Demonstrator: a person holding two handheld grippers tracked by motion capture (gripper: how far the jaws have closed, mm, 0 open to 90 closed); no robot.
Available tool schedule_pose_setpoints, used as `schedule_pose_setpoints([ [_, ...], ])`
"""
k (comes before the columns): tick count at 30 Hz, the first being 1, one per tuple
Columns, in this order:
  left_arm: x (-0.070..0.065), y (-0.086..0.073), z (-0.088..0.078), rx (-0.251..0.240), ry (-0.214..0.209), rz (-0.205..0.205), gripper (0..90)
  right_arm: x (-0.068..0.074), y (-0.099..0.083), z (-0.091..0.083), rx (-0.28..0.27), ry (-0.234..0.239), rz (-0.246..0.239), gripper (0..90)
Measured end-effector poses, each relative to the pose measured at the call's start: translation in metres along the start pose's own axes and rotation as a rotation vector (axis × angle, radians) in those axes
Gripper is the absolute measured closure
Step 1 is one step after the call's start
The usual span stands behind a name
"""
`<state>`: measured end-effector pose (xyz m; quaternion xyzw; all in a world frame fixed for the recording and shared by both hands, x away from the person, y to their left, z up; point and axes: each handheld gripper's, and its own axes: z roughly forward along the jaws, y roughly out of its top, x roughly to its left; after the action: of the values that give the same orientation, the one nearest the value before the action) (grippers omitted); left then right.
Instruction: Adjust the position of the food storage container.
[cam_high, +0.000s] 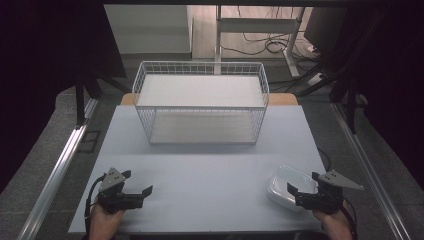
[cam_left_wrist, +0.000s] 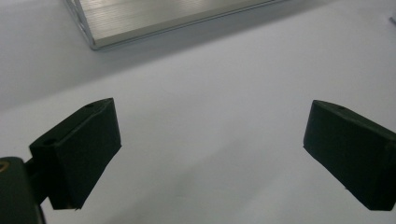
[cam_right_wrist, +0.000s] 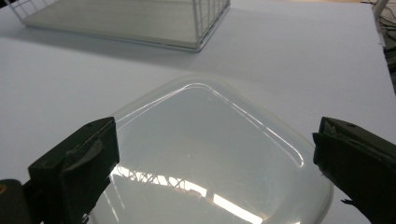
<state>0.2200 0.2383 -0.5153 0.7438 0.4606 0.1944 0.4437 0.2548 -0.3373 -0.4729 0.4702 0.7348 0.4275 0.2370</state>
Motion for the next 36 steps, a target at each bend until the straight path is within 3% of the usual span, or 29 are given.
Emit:
schedule_pose_setpoints([
  [4, 0.001, 0.0, 0.0, -0.001, -0.006, -0.007, 3.7, 0.0, 0.001, 0.001, -0.002, -0.02, 0.015, 0.0],
  [8, 0.001, 0.0, -0.001, -0.009, -0.009, -0.008, 3.7, 0.0, -0.001, 0.004, 0.035, -0.048, -0.008, 0.0],
  [18, -0.001, 0.001, 0.002, 0.007, -0.019, -0.002, 4.0, 0.002, 0.0, 0.004, 0.063, 0.002, -0.014, 0.0],
  [23, -0.002, 0.0, 0.003, 0.009, -0.023, -0.003, 4.1, 0.003, 0.001, 0.004, 0.072, -0.008, -0.016, 0.1],
  [29, -0.002, 0.001, 0.003, 0.006, -0.024, -0.003, 4.2, 0.001, 0.003, 0.001, 0.071, -0.073, 0.0, 7.0],
  [34, -0.002, 0.001, 0.003, 0.003, -0.026, -0.005, 4.3, -0.005, 0.006, -0.007, 0.045, -0.114, 0.025, 20.2],
  [35, -0.002, 0.001, 0.003, 0.002, -0.025, -0.008, 4.3, -0.009, 0.006, -0.011, 0.037, -0.129, 0.04, 26.3],
  [36, -0.002, 0.001, 0.003, 0.002, -0.025, -0.008, 4.4, -0.009, 0.006, -0.011, 0.037, -0.129, 0.04, 26.3],
])
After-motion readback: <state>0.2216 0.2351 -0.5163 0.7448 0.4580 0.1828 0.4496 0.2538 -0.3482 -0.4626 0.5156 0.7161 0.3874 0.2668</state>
